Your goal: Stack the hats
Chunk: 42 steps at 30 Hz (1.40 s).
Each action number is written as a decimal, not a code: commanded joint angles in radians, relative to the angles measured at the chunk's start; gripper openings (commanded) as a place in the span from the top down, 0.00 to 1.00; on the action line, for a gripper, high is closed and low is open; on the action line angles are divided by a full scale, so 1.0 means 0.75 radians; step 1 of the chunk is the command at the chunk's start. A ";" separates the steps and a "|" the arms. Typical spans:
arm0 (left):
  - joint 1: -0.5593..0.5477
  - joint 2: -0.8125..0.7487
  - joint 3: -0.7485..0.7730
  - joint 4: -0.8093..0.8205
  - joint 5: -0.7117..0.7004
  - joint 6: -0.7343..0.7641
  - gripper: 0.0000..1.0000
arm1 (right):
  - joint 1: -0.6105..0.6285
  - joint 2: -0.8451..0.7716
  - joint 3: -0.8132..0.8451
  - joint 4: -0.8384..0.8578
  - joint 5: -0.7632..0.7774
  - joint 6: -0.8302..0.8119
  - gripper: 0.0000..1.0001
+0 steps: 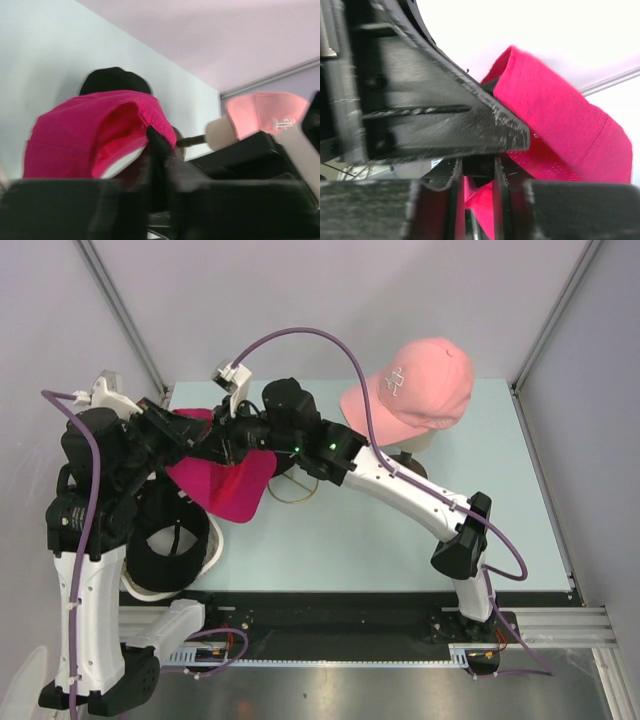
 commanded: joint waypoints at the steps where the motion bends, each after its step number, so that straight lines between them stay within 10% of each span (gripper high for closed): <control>1: -0.010 -0.012 -0.003 0.174 0.164 -0.032 0.62 | -0.036 -0.060 0.061 0.032 -0.006 0.063 1.00; 5: -0.008 -0.019 0.020 0.271 0.229 0.009 0.11 | -0.073 -0.105 0.045 -0.058 -0.006 0.083 1.00; 8: -0.008 -0.027 0.028 0.342 0.285 0.042 0.01 | -0.091 -0.148 0.025 -0.069 -0.028 0.089 1.00; 31: -0.014 0.057 0.100 0.259 -0.292 0.512 0.00 | -0.412 -0.340 0.188 -0.251 -0.069 0.061 1.00; 42: -0.409 0.409 0.378 0.168 -0.708 0.654 0.00 | -0.709 -0.448 0.076 -0.240 -0.277 0.201 1.00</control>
